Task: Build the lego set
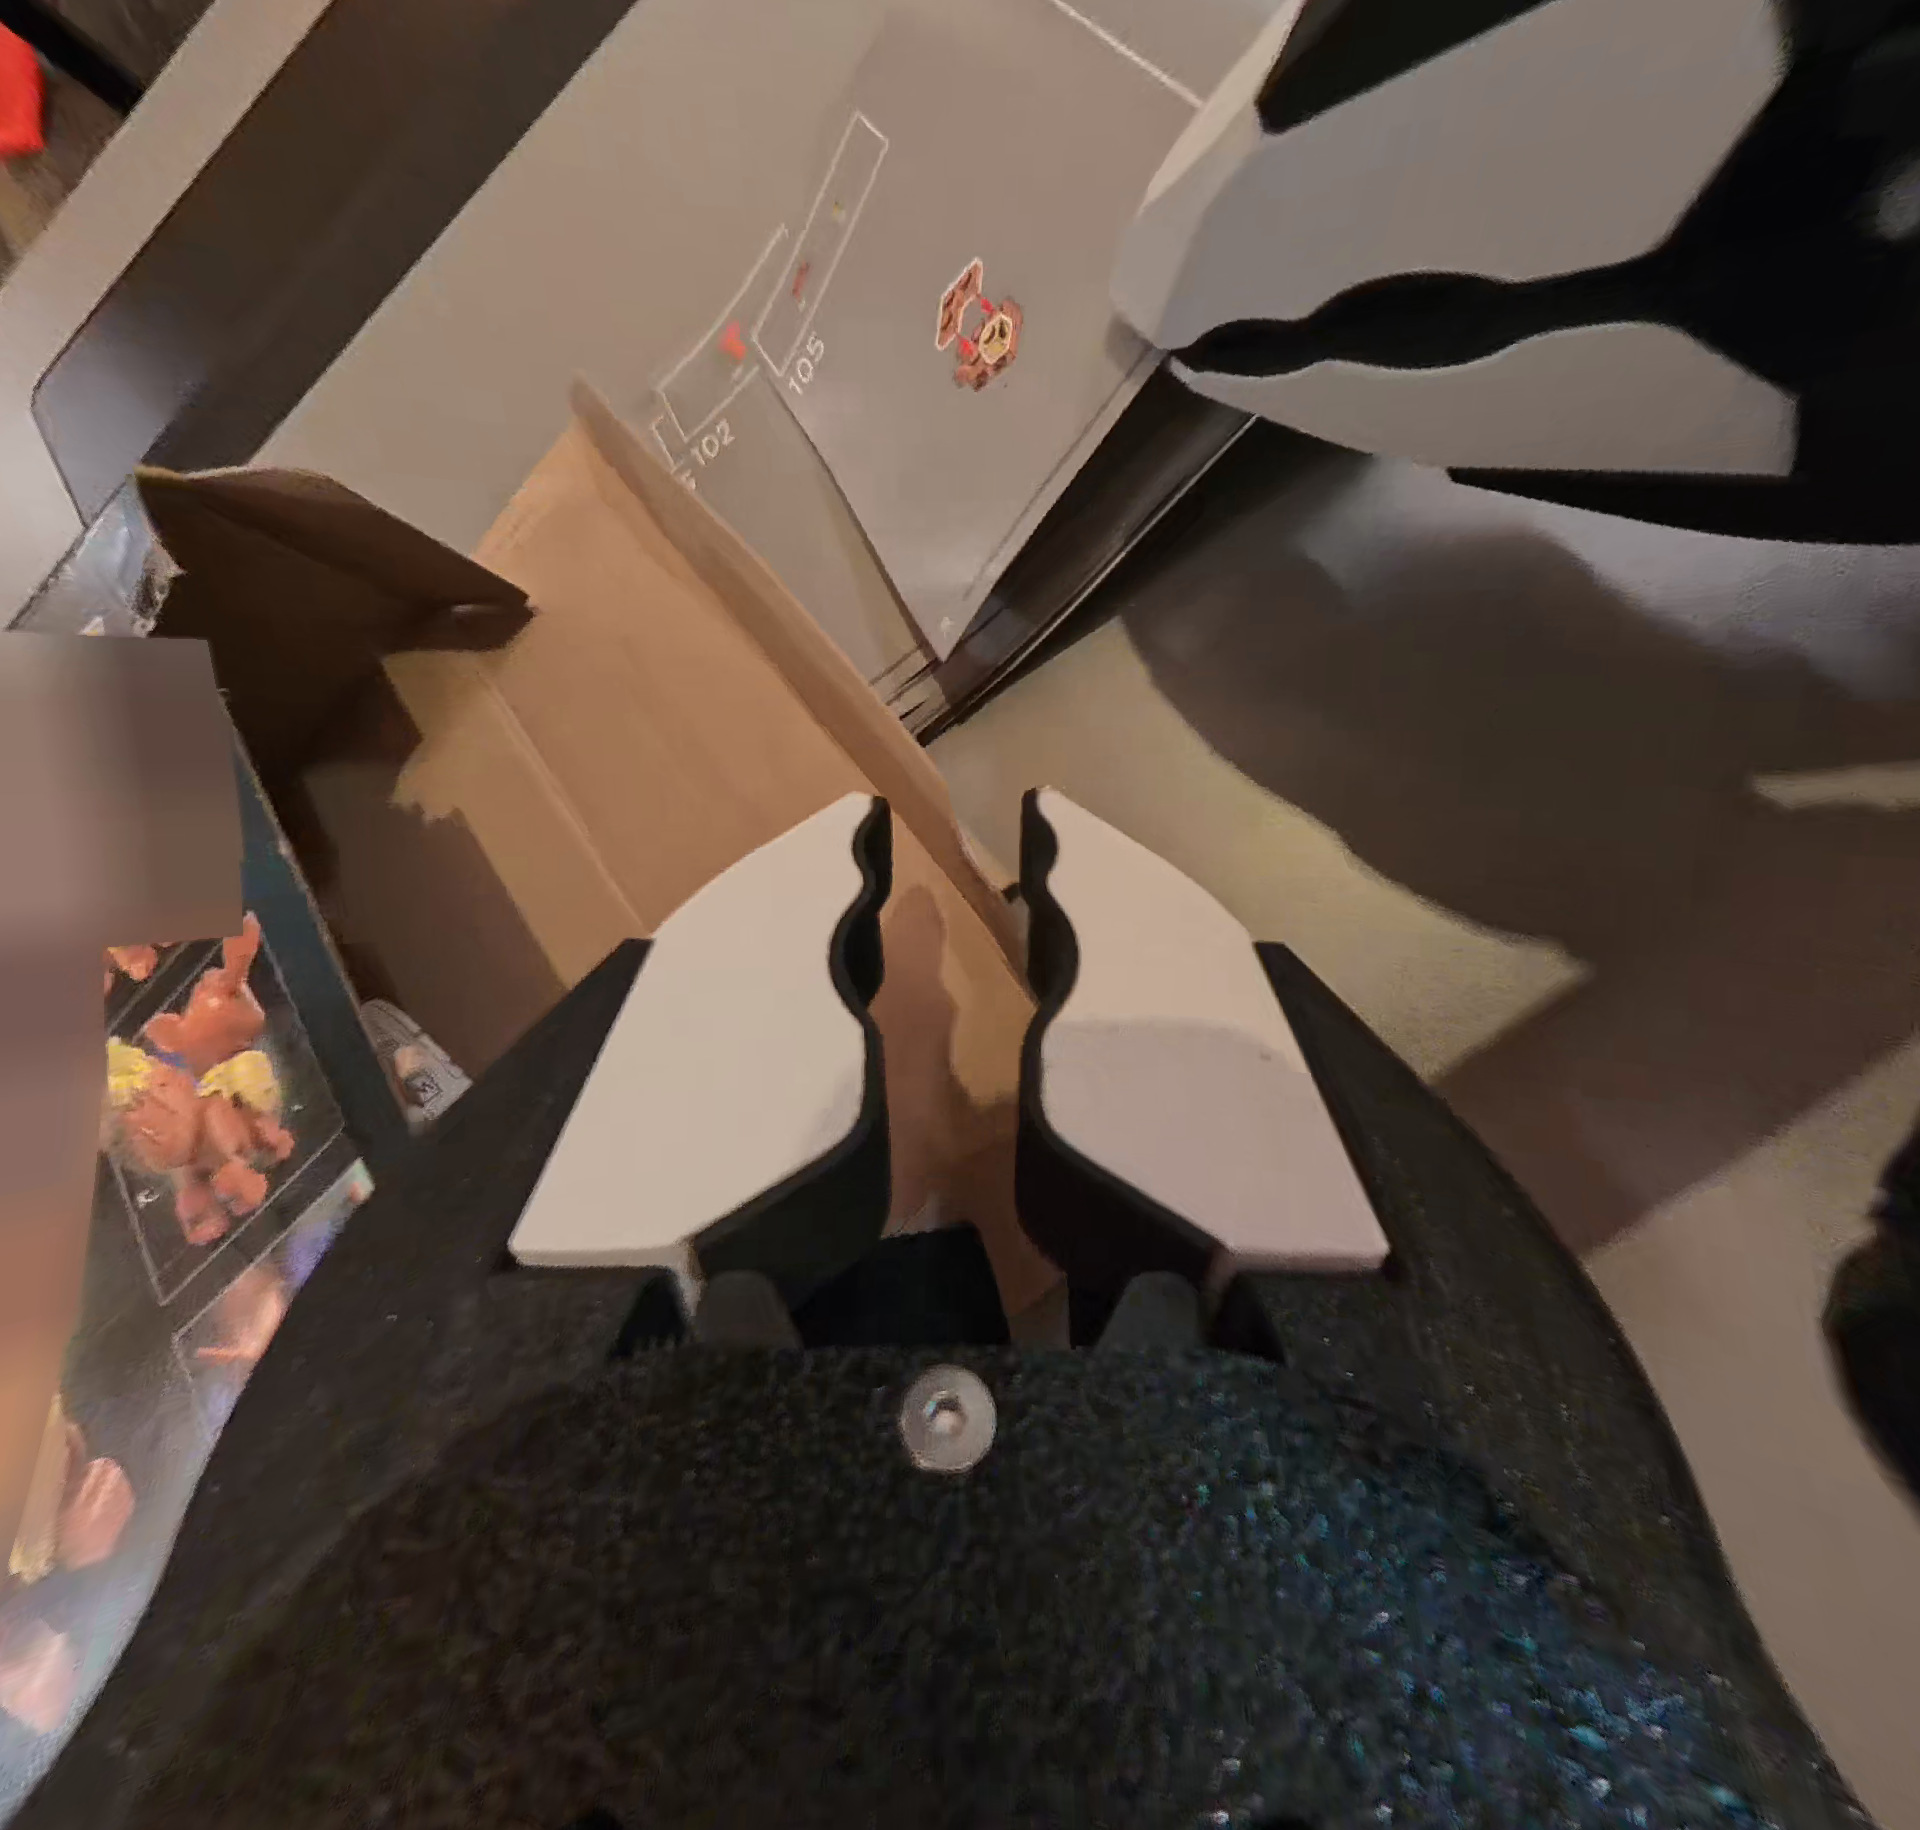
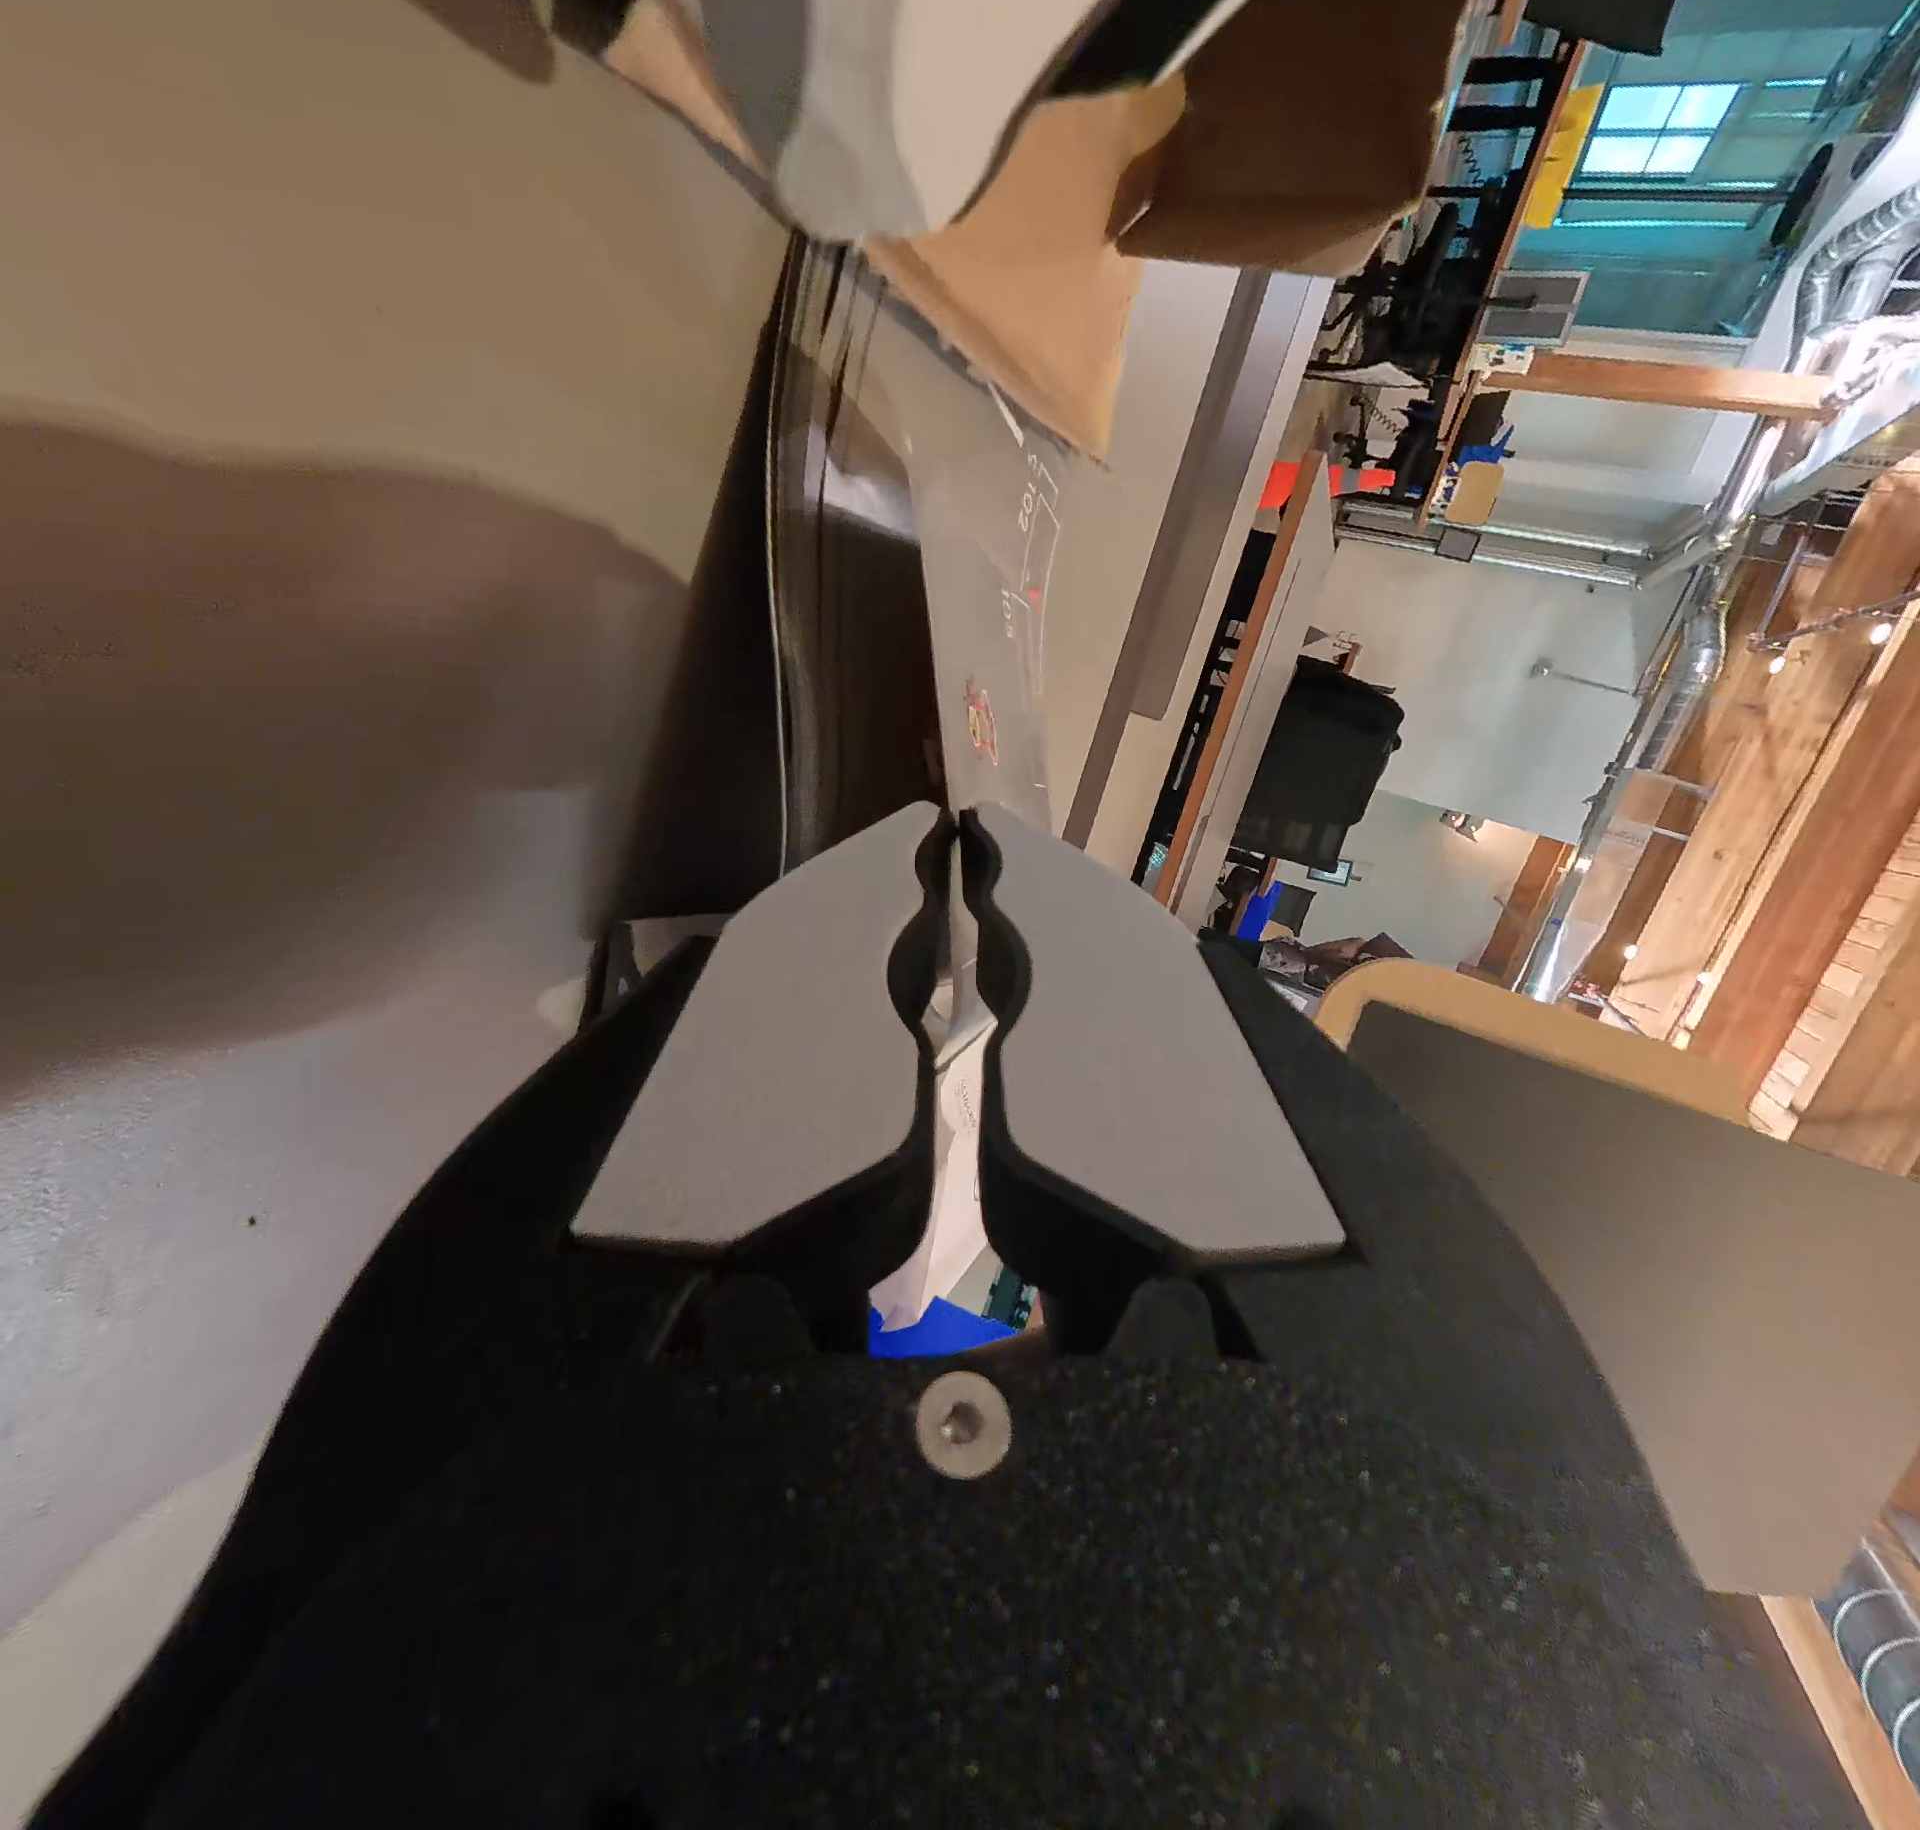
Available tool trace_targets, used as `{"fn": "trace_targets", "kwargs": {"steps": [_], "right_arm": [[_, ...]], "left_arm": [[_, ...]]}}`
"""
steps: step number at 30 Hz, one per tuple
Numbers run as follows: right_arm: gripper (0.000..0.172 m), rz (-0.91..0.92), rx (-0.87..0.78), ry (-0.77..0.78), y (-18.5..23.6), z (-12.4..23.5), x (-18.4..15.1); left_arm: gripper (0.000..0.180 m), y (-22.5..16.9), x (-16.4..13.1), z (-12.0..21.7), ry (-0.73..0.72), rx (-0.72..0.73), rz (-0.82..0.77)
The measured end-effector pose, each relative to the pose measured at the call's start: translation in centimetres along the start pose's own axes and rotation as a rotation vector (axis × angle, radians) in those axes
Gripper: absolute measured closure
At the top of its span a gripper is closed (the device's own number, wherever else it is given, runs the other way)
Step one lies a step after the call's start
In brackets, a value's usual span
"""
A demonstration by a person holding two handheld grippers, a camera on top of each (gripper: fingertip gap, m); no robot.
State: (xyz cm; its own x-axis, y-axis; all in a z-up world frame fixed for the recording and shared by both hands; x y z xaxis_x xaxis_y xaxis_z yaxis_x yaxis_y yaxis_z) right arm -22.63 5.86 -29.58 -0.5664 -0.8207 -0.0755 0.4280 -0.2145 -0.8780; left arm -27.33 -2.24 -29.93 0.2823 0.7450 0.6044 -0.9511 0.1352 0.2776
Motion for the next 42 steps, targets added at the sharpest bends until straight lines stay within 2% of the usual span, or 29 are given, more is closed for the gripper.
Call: {"fn": "trace_targets", "kwargs": {"steps": [3,7,12,16,20,27,37,42], "right_arm": [[0.171,0.002,0.008,-0.008,-0.2,-0.1,0.4],[0.172,0.008,0.012,-0.017,-0.2,-0.3,0.7],[0.172,0.006,0.018,-0.042,0.0,-0.5,1.3],[0.172,0.007,0.03,-0.058,0.0,-0.9,2.0],[0.172,0.003,0.045,-0.07,0.1,-1.3,2.7],[0.171,-0.015,0.069,-0.103,0.3,-1.8,3.5],[0.169,0.02,0.106,-0.158,1.0,-2.5,4.4],[0.16,0.034,0.12,-0.208,1.4,-2.1,5.0]], "left_arm": [[0.163,-0.4,0.1,-0.5,0.031,0.013,0.007],[0.176,-0.3,-1.6,-1.9,0.135,0.042,0.007],[0.179,-0.3,-1.8,-2.0,0.127,0.065,0.006],[0.179,-0.1,-1.7,-1.2,0.068,0.06,0.044],[0.18,0.1,-1.9,0.0,0.01,0.015,0.097],[0.18,-0.3,-2.2,1.3,-0.018,-0.038,0.072],[0.179,-1.3,-2.8,0.8,0.007,-0.077,0.009],[0.18,-1.3,-2.9,0.4,0.026,-0.059,0.002]]}}
Point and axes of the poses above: each gripper's, where its closed fingertips meet, z back along the fingers, x out of its top, y = z × x across the jaws, the point moved 2 cm from there along z, back along the fingers, and after that the axes turned 2 degrees about -x, right-handed, at the moved point
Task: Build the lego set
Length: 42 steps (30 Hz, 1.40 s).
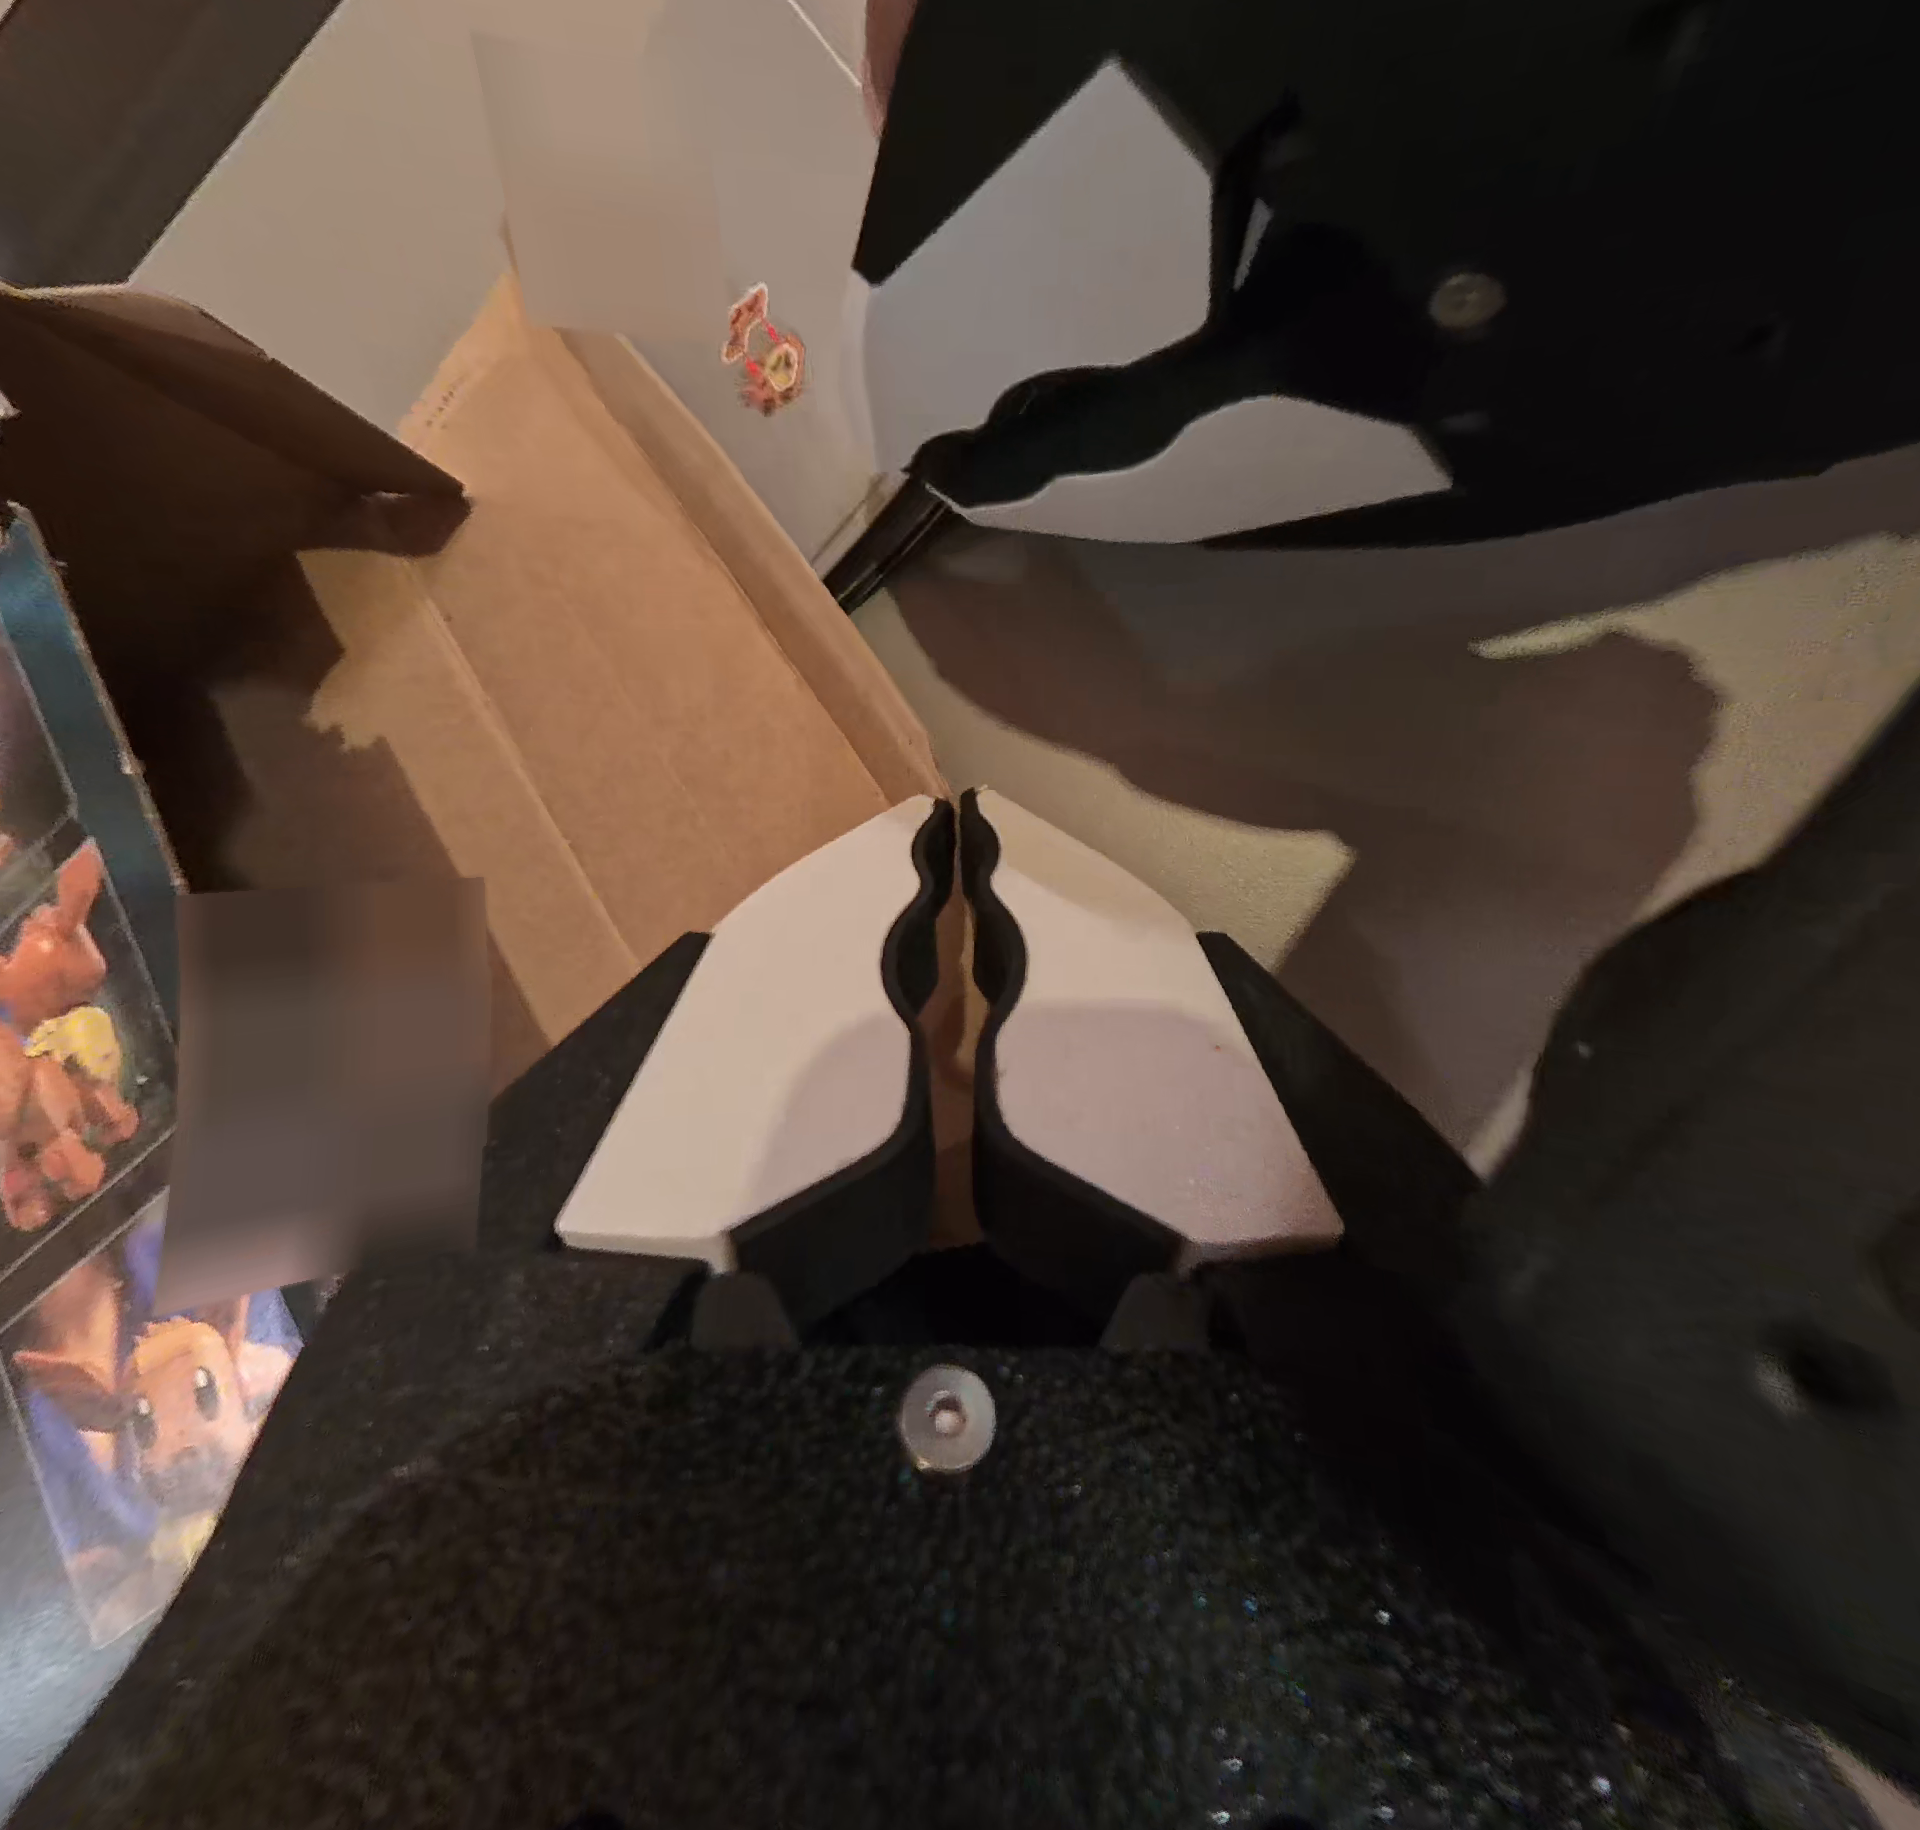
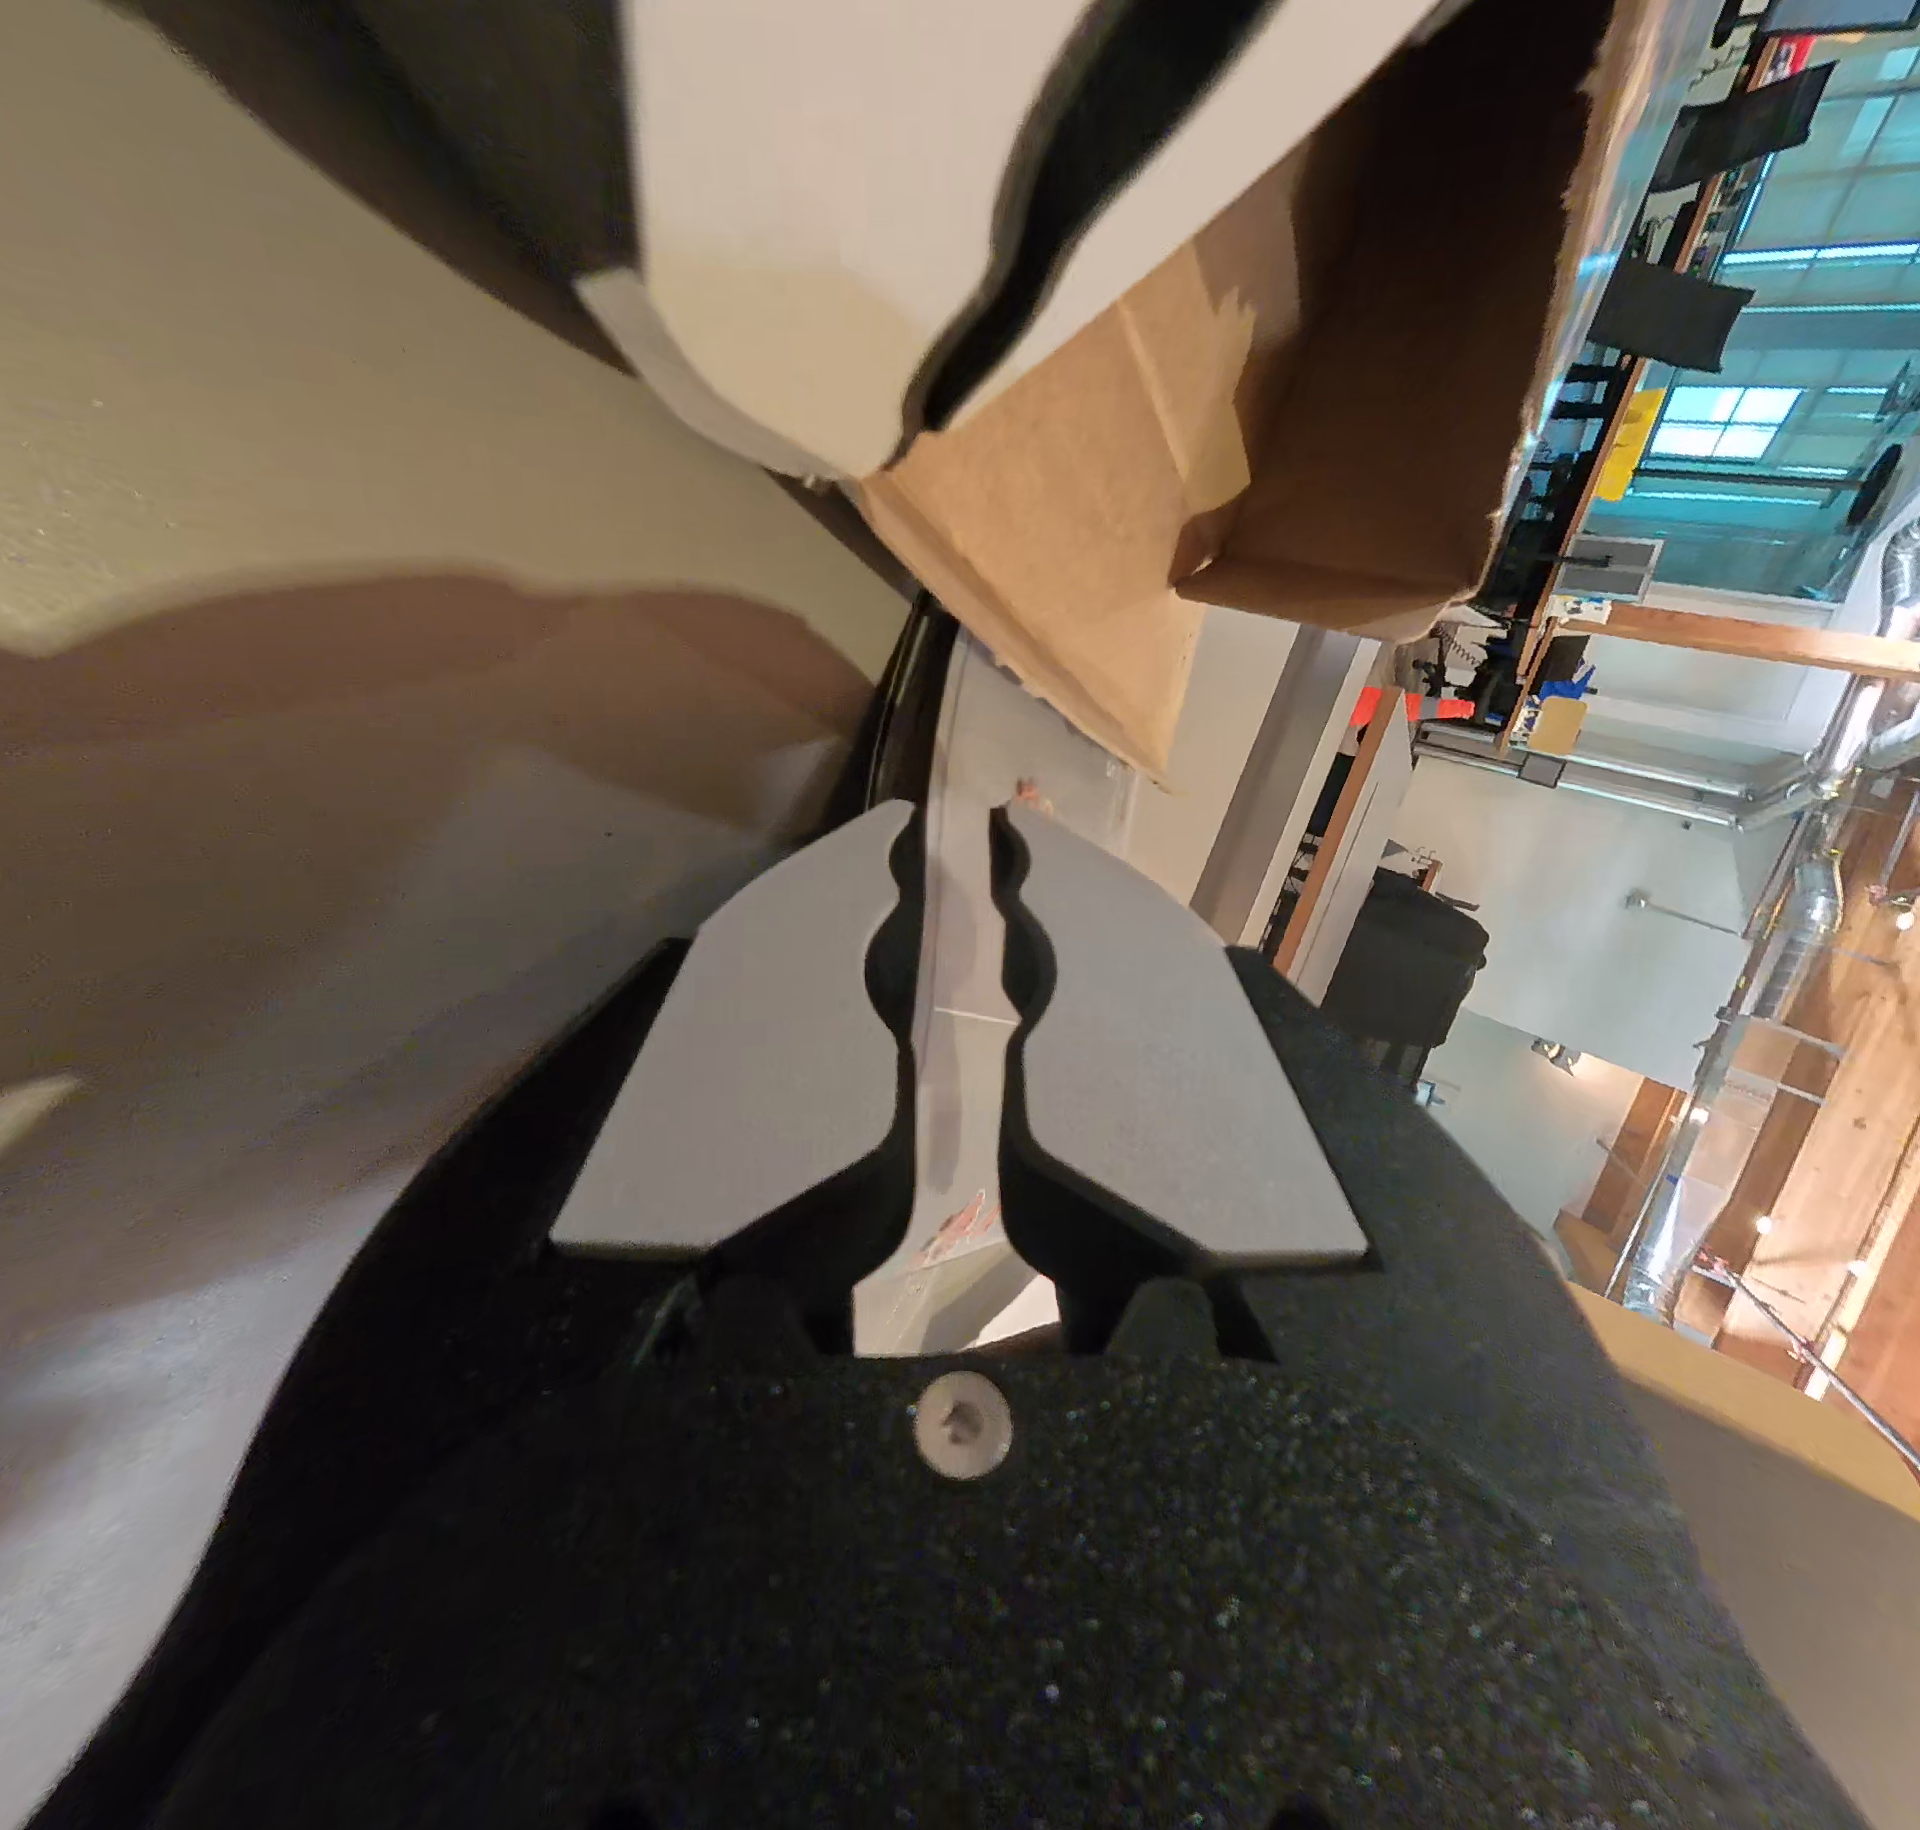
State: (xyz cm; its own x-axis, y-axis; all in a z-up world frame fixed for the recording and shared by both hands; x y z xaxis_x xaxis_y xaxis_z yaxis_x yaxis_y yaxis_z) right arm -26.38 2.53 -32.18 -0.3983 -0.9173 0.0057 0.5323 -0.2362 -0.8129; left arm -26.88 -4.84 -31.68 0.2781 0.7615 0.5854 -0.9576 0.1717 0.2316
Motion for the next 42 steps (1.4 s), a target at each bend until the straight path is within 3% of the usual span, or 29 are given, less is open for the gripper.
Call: {"fn": "trace_targets", "kwargs": {"steps": [8,17,34,42], "right_arm": [[0.154,-0.102,-0.072,-0.052,-1.6,3.4,-0.8],[0.155,-0.318,-0.02,0.066,-0.6,5.3,-7.8],[0.156,-0.322,-0.036,0.011,-0.3,3.9,-7.0],[0.155,-0.425,-0.13,-0.063,-1.6,7.4,-7.0]], "left_arm": [[0.179,0.0,-0.2,-0.4,0.029,0.019,-0.018],[0.179,0.3,-0.1,-0.4,0.031,0.039,-0.009],[0.177,0.2,0.1,-0.4,0.011,0.078,-0.024],[0.164,-0.4,2.5,1.4,-0.173,0.084,0.014]]}}
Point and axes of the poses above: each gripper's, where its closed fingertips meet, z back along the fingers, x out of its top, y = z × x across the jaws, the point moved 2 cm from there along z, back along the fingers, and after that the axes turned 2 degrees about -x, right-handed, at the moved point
